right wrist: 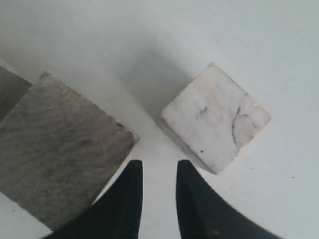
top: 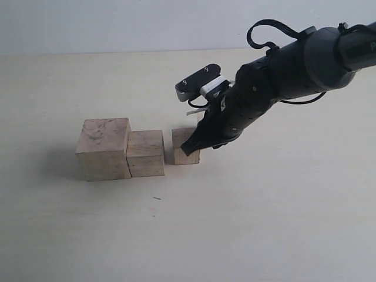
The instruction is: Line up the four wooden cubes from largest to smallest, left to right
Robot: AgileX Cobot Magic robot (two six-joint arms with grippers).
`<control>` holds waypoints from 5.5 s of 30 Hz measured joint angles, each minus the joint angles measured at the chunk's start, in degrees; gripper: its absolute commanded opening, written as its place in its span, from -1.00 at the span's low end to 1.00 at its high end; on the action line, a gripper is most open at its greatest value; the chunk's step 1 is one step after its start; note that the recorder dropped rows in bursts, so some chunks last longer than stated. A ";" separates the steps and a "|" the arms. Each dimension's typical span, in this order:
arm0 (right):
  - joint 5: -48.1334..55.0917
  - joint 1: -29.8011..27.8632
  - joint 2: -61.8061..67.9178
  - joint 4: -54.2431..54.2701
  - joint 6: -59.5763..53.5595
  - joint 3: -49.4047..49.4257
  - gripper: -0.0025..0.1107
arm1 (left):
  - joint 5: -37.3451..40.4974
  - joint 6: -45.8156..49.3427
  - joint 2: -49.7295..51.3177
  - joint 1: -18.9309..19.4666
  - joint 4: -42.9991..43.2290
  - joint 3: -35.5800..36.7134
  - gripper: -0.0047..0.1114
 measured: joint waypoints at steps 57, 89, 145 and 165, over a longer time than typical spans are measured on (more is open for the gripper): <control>-10.41 -0.93 3.12 -2.23 -0.19 -4.95 -0.54 | 0.00 0.00 0.00 0.00 0.00 0.00 -0.92; -5.09 1.79 3.20 0.96 -0.34 -4.95 -0.54 | 0.00 0.00 0.00 0.00 0.00 0.00 -0.92; 7.60 0.39 1.53 13.33 -6.15 -4.95 -0.54 | 0.00 0.00 0.00 0.00 0.00 0.00 -0.92; 9.37 0.04 -2.16 16.69 -11.61 -4.95 -0.54 | 0.00 0.00 0.00 0.00 0.00 0.00 -0.92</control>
